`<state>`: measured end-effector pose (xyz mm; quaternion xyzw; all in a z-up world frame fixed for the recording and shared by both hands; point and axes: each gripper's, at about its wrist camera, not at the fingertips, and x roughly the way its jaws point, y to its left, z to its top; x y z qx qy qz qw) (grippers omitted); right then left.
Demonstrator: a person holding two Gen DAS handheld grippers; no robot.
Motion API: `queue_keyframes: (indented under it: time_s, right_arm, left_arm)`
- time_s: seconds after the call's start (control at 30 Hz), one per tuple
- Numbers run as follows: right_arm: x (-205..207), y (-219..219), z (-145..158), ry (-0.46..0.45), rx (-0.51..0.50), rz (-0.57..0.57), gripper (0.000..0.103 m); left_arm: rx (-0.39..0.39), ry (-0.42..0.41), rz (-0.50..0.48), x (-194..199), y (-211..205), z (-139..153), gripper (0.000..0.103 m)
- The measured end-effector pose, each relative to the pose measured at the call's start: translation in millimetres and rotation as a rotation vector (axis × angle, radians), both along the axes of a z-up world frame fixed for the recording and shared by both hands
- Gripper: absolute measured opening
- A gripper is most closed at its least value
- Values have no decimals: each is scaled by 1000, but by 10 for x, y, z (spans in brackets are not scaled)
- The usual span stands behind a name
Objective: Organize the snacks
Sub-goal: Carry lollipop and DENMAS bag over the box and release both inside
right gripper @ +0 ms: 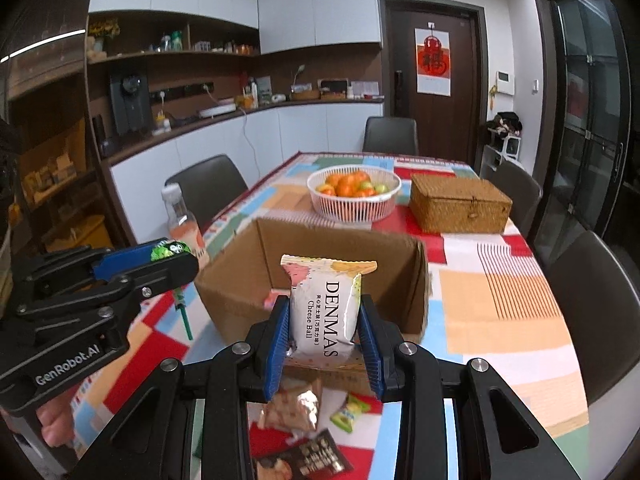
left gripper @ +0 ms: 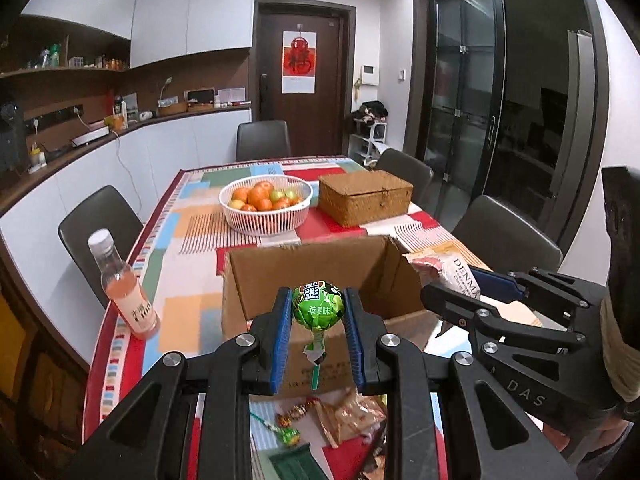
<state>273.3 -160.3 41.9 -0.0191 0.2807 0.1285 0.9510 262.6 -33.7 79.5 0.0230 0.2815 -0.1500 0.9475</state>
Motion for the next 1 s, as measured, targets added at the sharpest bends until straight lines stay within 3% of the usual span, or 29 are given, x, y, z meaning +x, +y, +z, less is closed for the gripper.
queue_keyframes:
  time_s: [0.33,0.83,0.9,0.97,1.0]
  right_arm:
    - [437,45,132,1,-8,-4,35]
    - [1028,18,-83,97,-21,-46,35]
    - [1064,17,-121,109,-20,-51,35]
    - [1088,24,-153,124,-32,-48,37]
    - [1087,19,-161,129,-32,-56,45]
  left_arm:
    - [30,25,20,461,63,57,26]
    - [94,129,46,1116,2,-158,26]
    - [103,141,54,1154,-1,-189,33]
    - [105,135,66,1131,13,-189,51]
    - [103,126,68,1098,24,-181,52]
